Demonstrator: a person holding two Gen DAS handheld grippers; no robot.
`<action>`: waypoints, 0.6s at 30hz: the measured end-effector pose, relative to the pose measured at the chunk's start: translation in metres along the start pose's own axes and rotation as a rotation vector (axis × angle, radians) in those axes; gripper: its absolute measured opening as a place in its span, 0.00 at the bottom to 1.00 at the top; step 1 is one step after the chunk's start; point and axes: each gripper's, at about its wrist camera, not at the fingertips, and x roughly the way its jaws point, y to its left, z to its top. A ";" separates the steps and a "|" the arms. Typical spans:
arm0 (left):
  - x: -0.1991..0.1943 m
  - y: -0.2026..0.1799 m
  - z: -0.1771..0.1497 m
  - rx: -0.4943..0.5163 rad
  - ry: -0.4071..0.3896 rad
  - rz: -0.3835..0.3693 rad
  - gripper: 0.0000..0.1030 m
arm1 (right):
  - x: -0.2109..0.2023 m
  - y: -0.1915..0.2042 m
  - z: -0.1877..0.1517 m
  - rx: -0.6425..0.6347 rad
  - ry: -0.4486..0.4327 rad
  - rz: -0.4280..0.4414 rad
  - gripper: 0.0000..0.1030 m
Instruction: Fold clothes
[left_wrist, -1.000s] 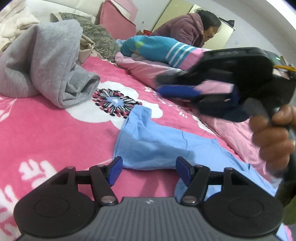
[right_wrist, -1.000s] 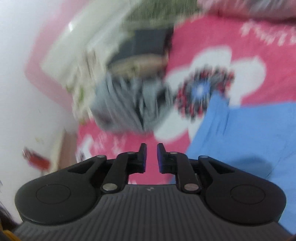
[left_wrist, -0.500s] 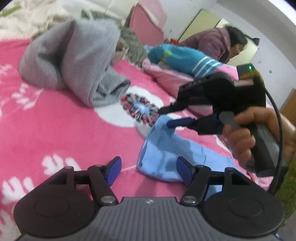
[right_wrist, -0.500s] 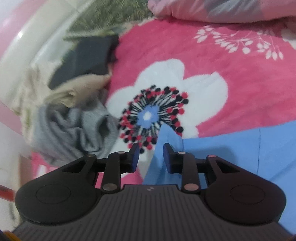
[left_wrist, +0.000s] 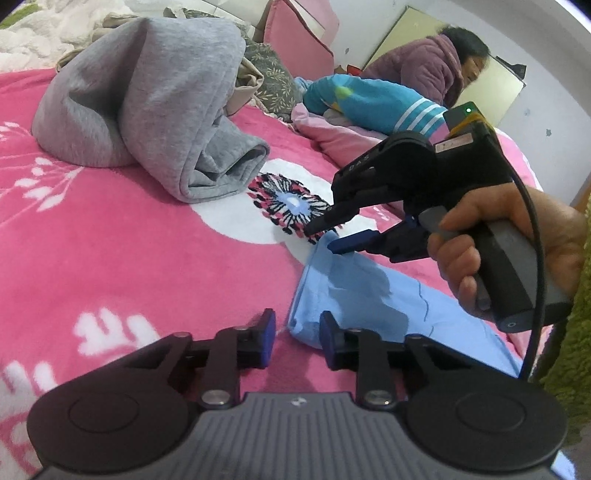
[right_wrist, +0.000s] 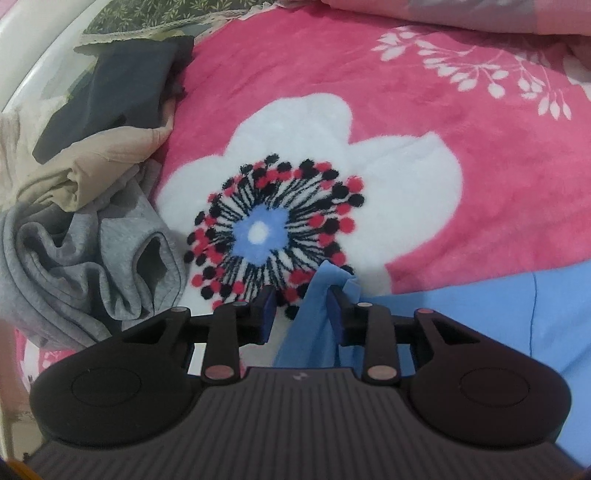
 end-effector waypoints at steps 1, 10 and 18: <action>0.000 -0.001 0.000 0.004 0.002 0.000 0.16 | 0.000 0.000 0.000 -0.003 -0.003 -0.008 0.21; -0.004 -0.002 0.004 0.007 -0.067 -0.008 0.04 | -0.010 0.003 0.003 -0.035 -0.084 0.023 0.02; -0.014 -0.010 0.015 0.032 -0.180 -0.062 0.04 | -0.041 0.005 0.017 -0.045 -0.230 0.127 0.02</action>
